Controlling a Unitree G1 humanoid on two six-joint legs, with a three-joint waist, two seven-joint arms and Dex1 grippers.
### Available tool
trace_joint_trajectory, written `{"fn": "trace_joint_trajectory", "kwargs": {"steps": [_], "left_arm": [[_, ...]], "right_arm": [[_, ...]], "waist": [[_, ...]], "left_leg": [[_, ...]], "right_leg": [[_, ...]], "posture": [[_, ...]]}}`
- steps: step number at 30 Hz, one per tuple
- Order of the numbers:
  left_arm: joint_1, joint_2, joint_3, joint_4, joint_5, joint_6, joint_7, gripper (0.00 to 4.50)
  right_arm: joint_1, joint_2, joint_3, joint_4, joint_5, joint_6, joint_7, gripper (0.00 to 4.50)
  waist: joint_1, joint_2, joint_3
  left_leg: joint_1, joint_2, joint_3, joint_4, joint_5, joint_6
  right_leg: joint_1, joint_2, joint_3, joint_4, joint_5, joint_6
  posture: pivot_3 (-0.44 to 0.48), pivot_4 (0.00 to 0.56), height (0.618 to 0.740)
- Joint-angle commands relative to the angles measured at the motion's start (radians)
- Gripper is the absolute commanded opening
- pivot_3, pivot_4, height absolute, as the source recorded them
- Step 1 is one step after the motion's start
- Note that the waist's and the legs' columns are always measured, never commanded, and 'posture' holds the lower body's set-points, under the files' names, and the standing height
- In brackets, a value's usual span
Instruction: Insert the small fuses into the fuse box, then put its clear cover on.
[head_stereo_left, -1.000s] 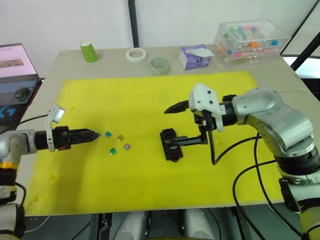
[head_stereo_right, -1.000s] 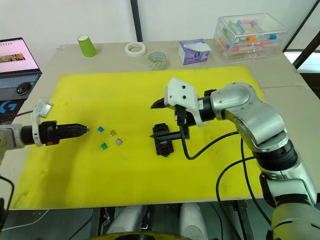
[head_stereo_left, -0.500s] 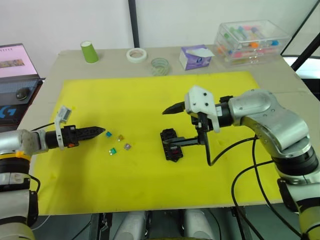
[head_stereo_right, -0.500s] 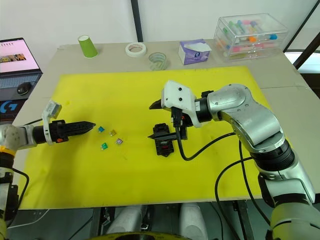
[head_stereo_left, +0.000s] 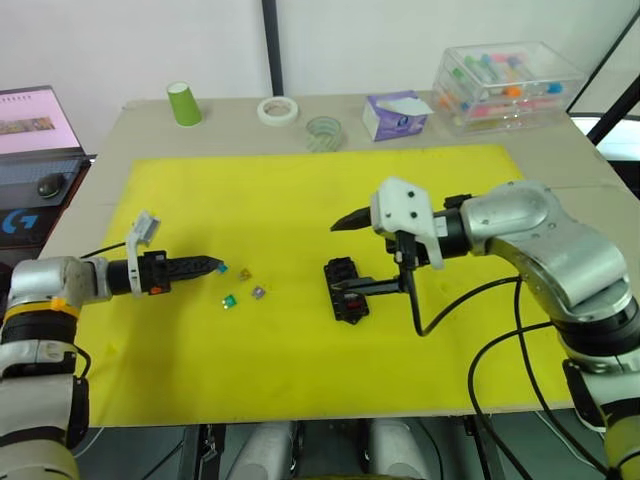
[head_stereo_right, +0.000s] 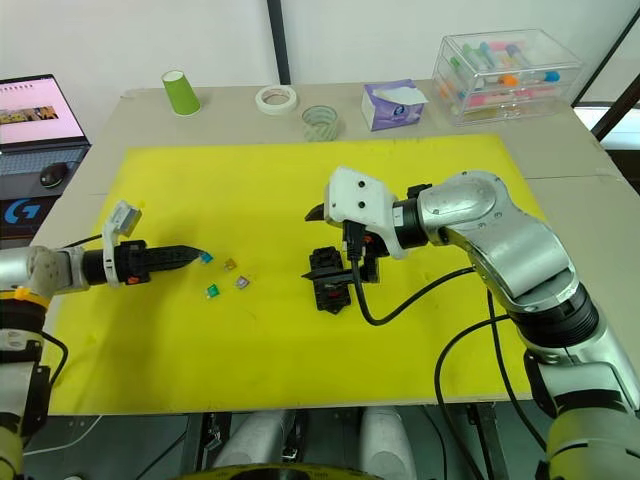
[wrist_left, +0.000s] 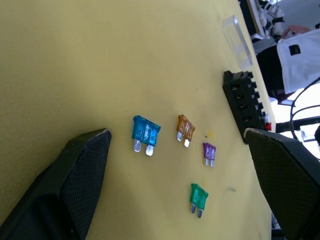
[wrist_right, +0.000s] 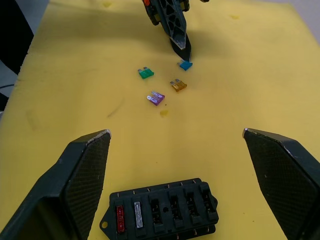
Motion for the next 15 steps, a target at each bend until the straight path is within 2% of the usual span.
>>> {"fn": "trace_joint_trajectory", "kwargs": {"steps": [1,15], "left_arm": [[0.005,-0.035,-0.061,-0.003,0.006,0.022,-0.031,4.5],[0.003,-0.06,-0.064,0.004,0.023,0.018,-0.031,4.5]], "right_arm": [[-0.005,-0.01,-0.008,-0.037,-0.005,0.0,-0.01,4.48],[0.001,-0.012,0.002,-0.04,-0.014,0.008,-0.014,4.48]], "waist": [[0.002,0.0,0.0],[0.011,0.0,0.0]], "left_leg": [[0.0,0.0,0.0,0.0,0.0,0.0],[0.0,0.0,0.0,0.001,0.0,0.0]], "right_leg": [[0.0,0.0,0.0,0.0,0.0,0.0],[0.0,0.0,0.0,0.0,0.0,0.0]], "posture": [[0.0,0.15,0.74],[0.0,0.15,0.74]]}}
